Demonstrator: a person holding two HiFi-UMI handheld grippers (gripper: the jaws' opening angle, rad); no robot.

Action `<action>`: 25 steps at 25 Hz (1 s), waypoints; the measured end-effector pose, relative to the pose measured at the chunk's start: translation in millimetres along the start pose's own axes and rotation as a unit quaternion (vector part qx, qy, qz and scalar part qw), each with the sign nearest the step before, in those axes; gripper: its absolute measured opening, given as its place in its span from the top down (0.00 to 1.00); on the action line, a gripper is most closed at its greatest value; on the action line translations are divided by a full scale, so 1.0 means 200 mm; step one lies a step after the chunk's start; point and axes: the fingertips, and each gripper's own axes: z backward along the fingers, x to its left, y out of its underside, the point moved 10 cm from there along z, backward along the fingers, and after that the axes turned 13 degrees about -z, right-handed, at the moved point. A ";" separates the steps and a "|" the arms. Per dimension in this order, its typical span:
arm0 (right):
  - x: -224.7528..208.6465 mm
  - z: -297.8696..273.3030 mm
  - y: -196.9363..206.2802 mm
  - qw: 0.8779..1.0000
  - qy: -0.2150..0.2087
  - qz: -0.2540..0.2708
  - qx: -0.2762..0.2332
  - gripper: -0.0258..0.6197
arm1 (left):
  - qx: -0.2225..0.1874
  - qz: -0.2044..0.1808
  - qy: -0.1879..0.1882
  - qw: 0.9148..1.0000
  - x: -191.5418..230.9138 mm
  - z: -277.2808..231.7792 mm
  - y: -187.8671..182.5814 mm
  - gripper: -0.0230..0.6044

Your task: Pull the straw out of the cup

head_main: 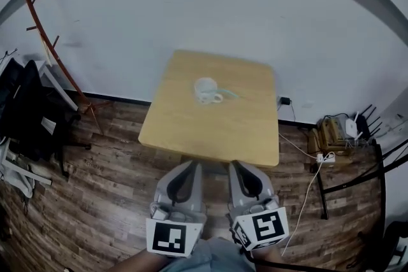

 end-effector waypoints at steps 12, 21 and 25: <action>0.06 -0.32 -0.08 0.999 0.019 0.022 -0.025 0.95 | -0.019 0.002 0.030 0.999 0.29 -0.23 0.03 0.93; -0.03 -0.43 -0.05 0.999 0.037 0.013 -0.005 0.95 | 0.011 0.015 0.046 0.999 0.32 -0.36 0.12 0.93; -0.11 -0.50 -0.03 0.999 0.039 0.005 0.006 0.95 | 0.033 0.020 0.038 0.999 0.34 -0.45 0.16 0.93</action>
